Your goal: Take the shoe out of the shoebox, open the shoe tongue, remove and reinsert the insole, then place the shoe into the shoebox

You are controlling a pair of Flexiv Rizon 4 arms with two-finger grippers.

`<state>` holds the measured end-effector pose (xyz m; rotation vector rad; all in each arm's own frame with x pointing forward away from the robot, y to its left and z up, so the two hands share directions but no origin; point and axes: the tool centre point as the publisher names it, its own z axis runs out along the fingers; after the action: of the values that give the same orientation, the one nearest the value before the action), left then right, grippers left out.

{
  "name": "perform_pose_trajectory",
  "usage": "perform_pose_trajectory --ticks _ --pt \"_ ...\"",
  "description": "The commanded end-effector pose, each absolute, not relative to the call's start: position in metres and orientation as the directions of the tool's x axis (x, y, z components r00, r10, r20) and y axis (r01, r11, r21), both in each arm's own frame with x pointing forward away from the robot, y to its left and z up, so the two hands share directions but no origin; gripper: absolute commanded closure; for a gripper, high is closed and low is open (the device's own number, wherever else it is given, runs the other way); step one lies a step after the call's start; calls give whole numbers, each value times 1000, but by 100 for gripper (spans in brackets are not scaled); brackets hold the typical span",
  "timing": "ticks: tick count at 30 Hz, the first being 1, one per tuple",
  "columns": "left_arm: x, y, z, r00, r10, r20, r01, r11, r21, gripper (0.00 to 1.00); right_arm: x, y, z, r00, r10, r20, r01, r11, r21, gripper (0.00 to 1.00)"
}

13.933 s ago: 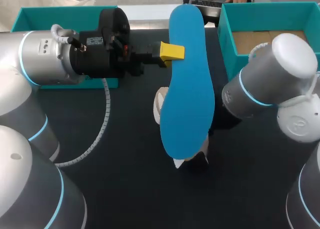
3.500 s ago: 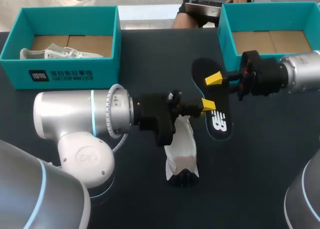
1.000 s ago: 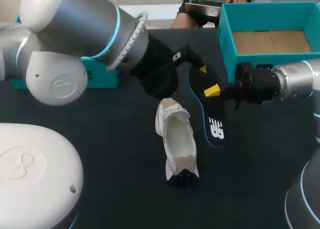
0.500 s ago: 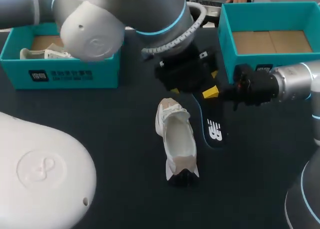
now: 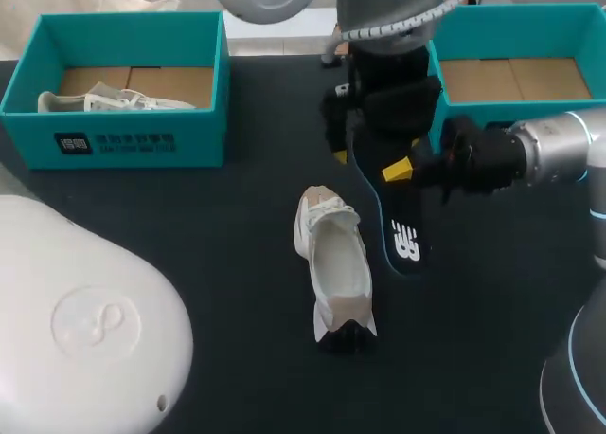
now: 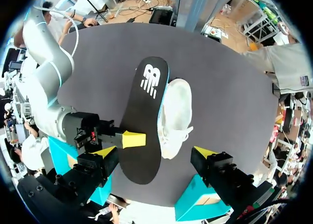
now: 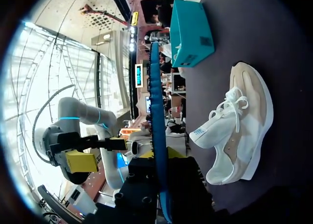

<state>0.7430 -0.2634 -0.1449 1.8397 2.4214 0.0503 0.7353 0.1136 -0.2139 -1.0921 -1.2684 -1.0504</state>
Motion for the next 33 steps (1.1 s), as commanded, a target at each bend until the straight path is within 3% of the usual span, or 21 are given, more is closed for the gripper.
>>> perform_pose_trajectory --ticks 1,10,27,30,33 --pt "749 -272 -150 -276 955 108 960 268 76 0 737 113 -213 33 8 999 983 180 -33 100" --pt "752 -279 -155 -229 970 79 971 223 86 0 739 110 -210 32 12 999 983 179 -34 100" --pt "764 -281 -156 -249 967 -61 965 253 69 0 738 107 -209 35 11 999 985 171 -36 100" --pt "764 -281 -155 -214 970 -112 976 217 18 0 739 108 -210 36 9 999 985 167 -37 100" --pt "760 -272 -149 -179 939 -295 984 172 -48 0 739 106 -211 37 7 999 986 162 -38 100"
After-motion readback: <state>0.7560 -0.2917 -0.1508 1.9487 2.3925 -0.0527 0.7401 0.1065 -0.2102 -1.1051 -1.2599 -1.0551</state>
